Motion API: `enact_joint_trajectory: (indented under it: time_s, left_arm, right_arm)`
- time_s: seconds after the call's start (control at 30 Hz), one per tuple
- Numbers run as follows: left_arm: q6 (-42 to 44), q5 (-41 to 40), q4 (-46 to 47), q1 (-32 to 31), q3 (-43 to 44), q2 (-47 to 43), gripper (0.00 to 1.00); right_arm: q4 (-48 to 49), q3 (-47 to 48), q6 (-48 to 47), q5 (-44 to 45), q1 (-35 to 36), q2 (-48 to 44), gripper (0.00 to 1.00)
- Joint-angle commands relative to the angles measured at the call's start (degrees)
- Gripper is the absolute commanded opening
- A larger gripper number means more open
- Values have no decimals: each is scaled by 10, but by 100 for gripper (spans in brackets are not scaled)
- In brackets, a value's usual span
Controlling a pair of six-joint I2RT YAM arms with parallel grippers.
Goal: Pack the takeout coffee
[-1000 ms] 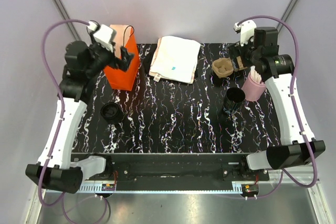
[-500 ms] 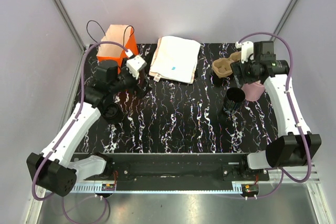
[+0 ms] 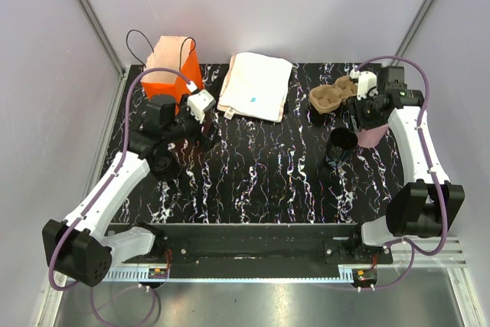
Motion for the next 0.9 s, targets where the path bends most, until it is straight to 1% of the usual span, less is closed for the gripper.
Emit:
enact_joint_trajectory:
  time_s: [0.0,0.17,0.33,0.47,0.5,0.67,0.87]
  left_arm:
    - [1,19,28,-2,-3,-7,99]
    - [-3,24,29,-2,-3,-3,99]
    - [-4,30,28,-2,-3,1,99]
    - [-4,31,29,-2,-3,1,99]
    - [-4,30,28,-1,-3,1,99]
    - [-5,31,28,-2,-3,2,99]
    - [-4,32,29,-2,-3,1,99]
  right_arm:
    - [-7,-7,-16,-29,0,4,51]
    - [-18,-13,-27,-32,-2,18,45]
    - [-37,-2,-33,-29,-6,37,44]
    - [-57,15,-38,-26,-9,50,42]
    - [-64,19,-39,-25,-9,52,39]
    - [-84,39,-43,-23,-10,56,38]
    - [-88,43,-45,-18,-10,60,36]
